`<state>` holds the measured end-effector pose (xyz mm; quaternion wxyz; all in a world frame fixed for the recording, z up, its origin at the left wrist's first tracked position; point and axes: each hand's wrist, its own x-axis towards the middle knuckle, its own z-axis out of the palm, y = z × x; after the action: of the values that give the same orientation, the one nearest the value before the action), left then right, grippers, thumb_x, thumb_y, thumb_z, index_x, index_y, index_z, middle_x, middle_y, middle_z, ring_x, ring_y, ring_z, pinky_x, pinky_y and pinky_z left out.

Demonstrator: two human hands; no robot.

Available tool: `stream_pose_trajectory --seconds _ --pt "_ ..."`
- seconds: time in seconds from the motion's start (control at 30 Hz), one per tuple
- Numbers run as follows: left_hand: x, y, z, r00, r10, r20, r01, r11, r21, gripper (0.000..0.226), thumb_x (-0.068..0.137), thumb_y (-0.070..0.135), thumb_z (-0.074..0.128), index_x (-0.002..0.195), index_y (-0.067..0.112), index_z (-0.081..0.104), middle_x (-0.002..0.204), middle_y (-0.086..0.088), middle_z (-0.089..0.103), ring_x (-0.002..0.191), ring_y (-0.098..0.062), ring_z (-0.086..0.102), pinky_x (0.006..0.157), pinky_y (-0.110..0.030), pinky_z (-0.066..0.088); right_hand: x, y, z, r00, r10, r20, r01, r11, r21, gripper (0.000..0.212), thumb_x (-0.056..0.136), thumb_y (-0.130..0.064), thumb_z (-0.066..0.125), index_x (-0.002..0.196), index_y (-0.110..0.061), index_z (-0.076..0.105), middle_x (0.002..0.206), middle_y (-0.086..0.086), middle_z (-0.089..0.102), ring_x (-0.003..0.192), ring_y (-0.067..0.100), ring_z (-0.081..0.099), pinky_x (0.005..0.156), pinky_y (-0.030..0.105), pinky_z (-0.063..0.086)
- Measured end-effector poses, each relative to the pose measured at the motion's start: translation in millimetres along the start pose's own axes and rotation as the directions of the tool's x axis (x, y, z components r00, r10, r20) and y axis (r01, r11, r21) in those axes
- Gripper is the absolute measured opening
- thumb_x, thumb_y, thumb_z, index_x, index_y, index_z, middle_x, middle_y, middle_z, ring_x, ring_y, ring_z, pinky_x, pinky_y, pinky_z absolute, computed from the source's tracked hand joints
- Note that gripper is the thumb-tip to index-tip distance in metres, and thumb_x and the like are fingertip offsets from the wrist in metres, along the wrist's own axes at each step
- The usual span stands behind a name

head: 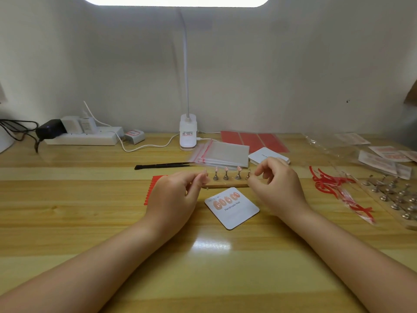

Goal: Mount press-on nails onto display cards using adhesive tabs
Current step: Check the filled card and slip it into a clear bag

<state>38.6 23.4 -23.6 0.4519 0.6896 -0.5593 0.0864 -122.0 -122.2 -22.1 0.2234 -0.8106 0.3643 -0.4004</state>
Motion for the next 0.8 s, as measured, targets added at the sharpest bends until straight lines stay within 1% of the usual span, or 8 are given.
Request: stream_pose_trajectory --seconds 0.1,0.2,0.3,0.4,0.53,0.6,0.7,0.8 --pt "-0.8 2.6 -1.9 0.996 0.086 -0.034 -0.084 0.995 0.044 0.026 0.096 0.030 0.055 0.093 0.015 0.076 0.090 0.004 0.075 0.079 -0.015 0.069 0.067 -0.038 0.053 -11.8 -22.4 -2.1 0.984 -0.078 0.160 0.048 0.982 0.183 0.020 0.082 -0.015 0.068 0.063 -0.018 0.063 0.062 -0.001 0.060 0.058 0.004 0.050 0.055 0.019 0.039" --pt "-2.7 5.6 -2.1 0.961 0.264 -0.078 -0.239 0.941 0.239 0.029 0.093 0.029 0.051 0.087 0.016 0.077 0.086 0.004 0.075 0.076 -0.021 0.068 0.065 -0.038 0.051 -23.8 -40.1 3.7 0.932 -0.073 0.355 -0.065 0.930 0.361 0.016 0.084 -0.009 0.065 0.073 -0.018 0.073 0.062 0.003 0.064 0.059 0.007 0.052 0.056 0.020 0.040" --pt "-4.7 6.7 0.1 0.928 0.367 -0.069 -0.329 0.891 0.311 0.025 0.092 0.028 0.054 0.091 0.019 0.077 0.084 0.005 0.074 0.075 -0.021 0.066 0.066 -0.037 0.049 -30.2 -45.7 5.6 0.907 -0.073 0.414 -0.120 0.899 0.420 0.020 0.080 -0.008 0.059 0.083 -0.022 0.074 0.061 -0.002 0.054 0.057 0.006 0.044 0.054 0.015 0.036" --pt "-5.0 6.9 1.7 0.932 0.361 -0.036 -0.341 0.906 0.250 0.026 0.090 0.034 0.055 0.095 0.019 0.077 0.089 0.006 0.075 0.079 -0.021 0.068 0.068 -0.039 0.050 -29.7 -46.0 3.3 0.901 -0.061 0.430 -0.135 0.901 0.412 0.022 0.079 -0.005 0.059 0.080 -0.023 0.072 0.063 -0.003 0.053 0.060 0.007 0.044 0.057 0.019 0.037" --pt "-3.2 7.6 -0.4 0.973 0.225 0.041 -0.227 0.972 0.057 0.033 0.086 0.044 0.055 0.100 0.020 0.073 0.093 0.012 0.072 0.086 -0.014 0.064 0.073 -0.046 0.051 -28.8 -44.7 2.6 0.898 -0.045 0.438 -0.136 0.918 0.374 0.023 0.082 0.001 0.059 0.085 -0.017 0.072 0.064 -0.009 0.056 0.061 0.007 0.047 0.058 0.017 0.038" --pt "-3.3 8.0 0.1 0.983 0.180 0.038 -0.180 0.984 -0.012 0.032 0.085 0.046 0.057 0.100 0.020 0.071 0.093 0.024 0.064 0.086 -0.003 0.058 0.077 -0.044 0.051 -26.8 -45.5 0.0 0.900 -0.059 0.431 -0.080 0.951 0.299 0.020 0.081 -0.007 0.061 0.084 -0.022 0.073 0.059 -0.013 0.054 0.056 0.004 0.044 0.054 0.016 0.035" --pt "-2.6 8.9 0.5 0.992 0.123 0.033 -0.120 0.991 -0.064 0.028 0.088 0.046 0.060 0.103 0.023 0.065 0.092 0.030 0.056 0.085 0.000 0.058 0.081 -0.042 0.050 -15.9 -43.4 -11.6 0.910 -0.040 0.413 0.115 0.981 -0.158 0.008 0.079 -0.037 0.063 0.075 -0.031 0.067 0.065 -0.012 0.058 0.060 0.004 0.050 0.051 0.023 0.035" --pt "-2.2 8.4 -1.0 0.997 0.067 0.049 -0.063 0.995 -0.072 0.032 0.087 0.050 0.053 0.104 0.025 0.062 0.093 0.021 0.061 0.087 -0.002 0.060 0.082 -0.043 0.050 -3.8 -38.5 -23.1 0.907 0.084 0.413 0.122 0.886 -0.447 0.042 0.072 -0.064 0.060 0.083 -0.023 0.066 0.073 -0.007 0.061 0.069 0.010 0.056 0.052 0.026 0.037"
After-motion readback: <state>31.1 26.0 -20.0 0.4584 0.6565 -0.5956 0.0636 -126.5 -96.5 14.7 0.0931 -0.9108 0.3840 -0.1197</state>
